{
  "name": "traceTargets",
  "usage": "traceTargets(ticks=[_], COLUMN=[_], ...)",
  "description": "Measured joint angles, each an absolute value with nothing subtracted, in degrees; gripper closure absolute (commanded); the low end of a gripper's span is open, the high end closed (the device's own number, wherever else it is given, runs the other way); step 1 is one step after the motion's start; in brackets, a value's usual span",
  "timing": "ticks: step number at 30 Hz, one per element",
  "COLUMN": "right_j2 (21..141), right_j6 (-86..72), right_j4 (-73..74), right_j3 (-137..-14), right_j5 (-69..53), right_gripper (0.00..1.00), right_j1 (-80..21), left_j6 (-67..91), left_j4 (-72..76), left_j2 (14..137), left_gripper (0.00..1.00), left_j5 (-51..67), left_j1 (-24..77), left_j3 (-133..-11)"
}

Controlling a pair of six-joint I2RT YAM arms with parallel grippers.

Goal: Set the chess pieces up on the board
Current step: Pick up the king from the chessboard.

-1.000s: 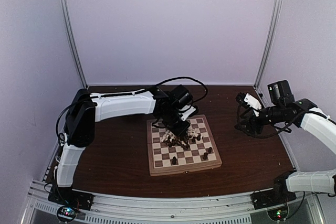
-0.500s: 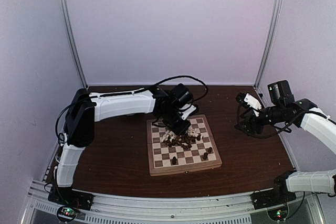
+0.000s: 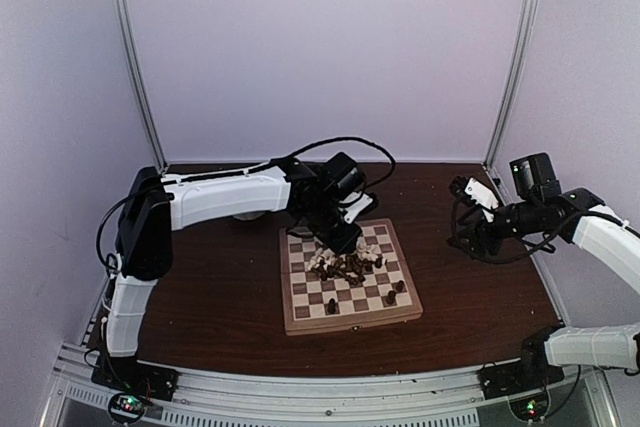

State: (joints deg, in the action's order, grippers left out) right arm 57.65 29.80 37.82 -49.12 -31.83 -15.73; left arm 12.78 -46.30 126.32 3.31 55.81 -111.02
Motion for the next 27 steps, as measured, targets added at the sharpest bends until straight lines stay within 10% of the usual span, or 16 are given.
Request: traceTargets(ticks=[15,27], right_j2=[57.56,57.36], right_j6=[29.82,30.06], right_j4=[37.82,37.82], right_j3=[-49.12,-49.12], right_j5=[-31.62,-31.55], right_gripper=[0.37,0.37], right_j1=[-15.73,-15.73], left_j6=[16.25,3.79], left_j4=[-47.29,-50.72], left_j2=[127.70,127.70], left_gripper=[0.77,0.61], left_j5=[4.21,5.67], left_j1=[55.81,58.04], left_j3=[-111.02,-108.84])
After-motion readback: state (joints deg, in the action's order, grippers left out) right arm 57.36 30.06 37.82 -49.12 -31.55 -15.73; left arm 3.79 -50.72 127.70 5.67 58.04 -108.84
